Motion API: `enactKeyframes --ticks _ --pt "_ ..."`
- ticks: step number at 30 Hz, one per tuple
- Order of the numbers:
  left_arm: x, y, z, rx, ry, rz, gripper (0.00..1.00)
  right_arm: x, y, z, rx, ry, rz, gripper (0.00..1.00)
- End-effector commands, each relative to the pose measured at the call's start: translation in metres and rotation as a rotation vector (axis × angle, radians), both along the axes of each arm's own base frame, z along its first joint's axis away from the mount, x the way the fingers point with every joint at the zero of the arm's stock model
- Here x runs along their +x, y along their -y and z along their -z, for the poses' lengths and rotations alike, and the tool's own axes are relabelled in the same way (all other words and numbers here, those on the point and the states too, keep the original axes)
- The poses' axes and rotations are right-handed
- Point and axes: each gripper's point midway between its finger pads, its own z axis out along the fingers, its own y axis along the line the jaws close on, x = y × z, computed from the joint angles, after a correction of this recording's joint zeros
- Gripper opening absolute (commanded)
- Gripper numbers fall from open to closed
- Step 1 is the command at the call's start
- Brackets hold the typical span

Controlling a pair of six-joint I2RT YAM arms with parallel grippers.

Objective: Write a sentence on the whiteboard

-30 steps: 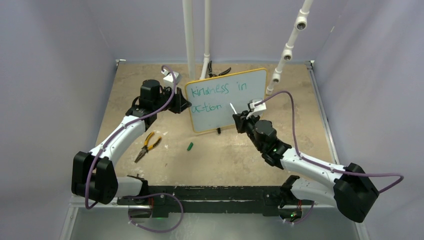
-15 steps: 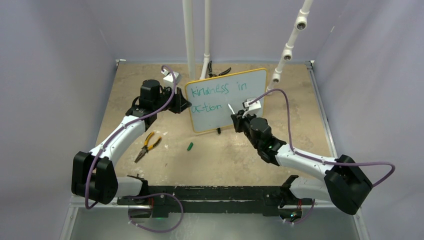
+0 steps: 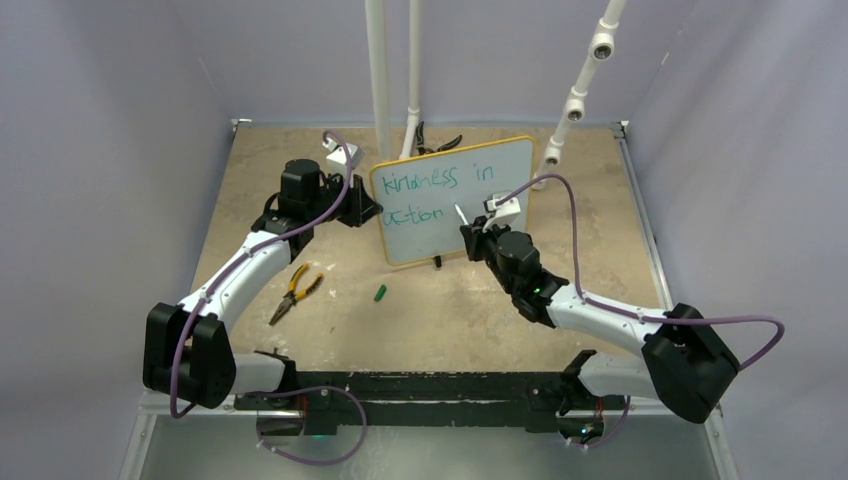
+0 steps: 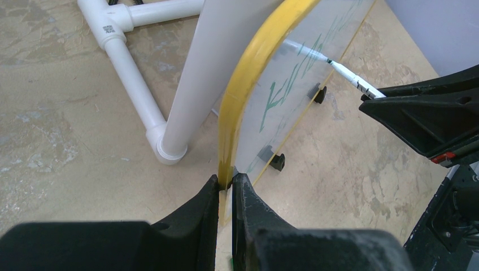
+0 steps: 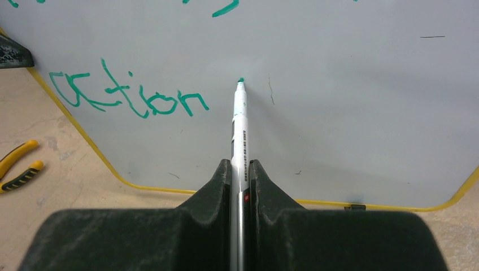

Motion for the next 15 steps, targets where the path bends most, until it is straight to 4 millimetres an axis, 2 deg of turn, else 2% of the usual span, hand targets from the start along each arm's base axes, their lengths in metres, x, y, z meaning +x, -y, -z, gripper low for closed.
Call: enactKeyframes --ticks 1,8,15 --pt "0.01 -0.009 -0.004 0.014 0.029 -0.064 0.0 0.001 0.004 0.005 0.027 -0.026 0.034 0.0" --pt "0.01 -0.009 -0.004 0.012 0.027 -0.063 0.0 -0.002 0.007 0.017 0.029 -0.056 0.045 0.0" --pt "0.01 -0.009 -0.004 0.01 0.028 -0.063 0.0 0.0 0.007 0.009 0.042 -0.034 0.05 0.0"
